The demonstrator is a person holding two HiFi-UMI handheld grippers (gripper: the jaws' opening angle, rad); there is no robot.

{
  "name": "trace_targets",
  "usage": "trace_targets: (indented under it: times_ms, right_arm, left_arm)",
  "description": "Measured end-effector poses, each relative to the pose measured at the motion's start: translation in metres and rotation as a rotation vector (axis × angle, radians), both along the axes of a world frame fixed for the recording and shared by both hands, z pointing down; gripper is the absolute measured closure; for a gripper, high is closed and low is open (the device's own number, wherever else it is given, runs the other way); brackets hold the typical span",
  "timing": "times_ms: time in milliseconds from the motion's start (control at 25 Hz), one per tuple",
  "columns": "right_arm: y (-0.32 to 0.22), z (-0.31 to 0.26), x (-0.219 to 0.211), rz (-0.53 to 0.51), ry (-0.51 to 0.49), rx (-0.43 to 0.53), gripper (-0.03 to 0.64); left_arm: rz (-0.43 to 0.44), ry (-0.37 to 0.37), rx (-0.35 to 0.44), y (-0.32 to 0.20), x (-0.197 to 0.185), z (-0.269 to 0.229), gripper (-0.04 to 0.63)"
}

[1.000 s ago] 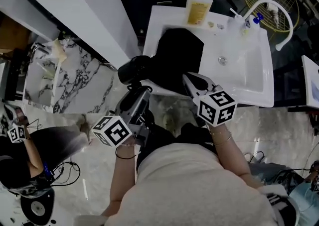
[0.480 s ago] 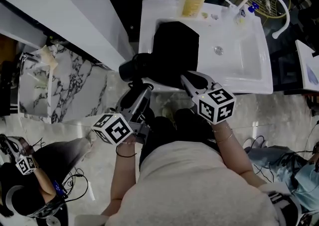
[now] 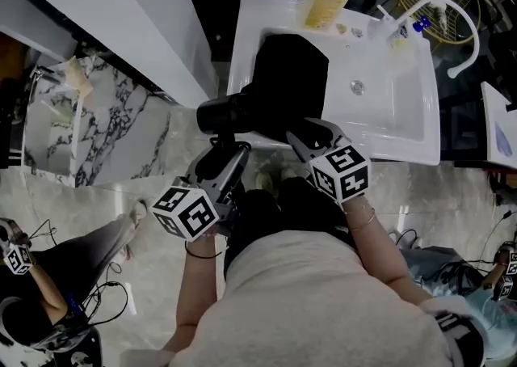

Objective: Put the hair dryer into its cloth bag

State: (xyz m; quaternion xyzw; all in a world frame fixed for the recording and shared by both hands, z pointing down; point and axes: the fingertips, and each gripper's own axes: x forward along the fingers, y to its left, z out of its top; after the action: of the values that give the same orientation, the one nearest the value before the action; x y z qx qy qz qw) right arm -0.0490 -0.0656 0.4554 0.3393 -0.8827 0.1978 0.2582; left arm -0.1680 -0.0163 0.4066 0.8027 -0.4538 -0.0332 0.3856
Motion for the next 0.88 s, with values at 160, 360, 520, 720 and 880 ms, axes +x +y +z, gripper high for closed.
trace_targets:
  times_ms: [160, 360, 520, 720, 880]
  right_arm:
    - [0.001, 0.014, -0.002, -0.051, 0.02, -0.026, 0.435]
    - [-0.002, 0.018, 0.0, -0.083, 0.038, -0.001, 0.426]
    - [-0.002, 0.027, 0.001, -0.131, 0.094, 0.015, 0.413]
    - [-0.011, 0.029, 0.01, -0.114, 0.081, 0.016, 0.527]
    - [-0.018, 0.022, 0.014, -0.094, 0.046, 0.025, 0.589]
  left_arm:
    - [0.001, -0.033, -0.016, 0.007, 0.003, 0.008, 0.373]
    - [-0.026, -0.052, -0.053, 0.017, 0.006, 0.017, 0.373]
    - [-0.048, -0.049, -0.077, 0.024, 0.008, 0.023, 0.373]
    - [-0.049, -0.085, -0.093, 0.033, 0.012, 0.028, 0.373]
    - [-0.003, -0.133, -0.101, 0.037, 0.023, 0.034, 0.373]
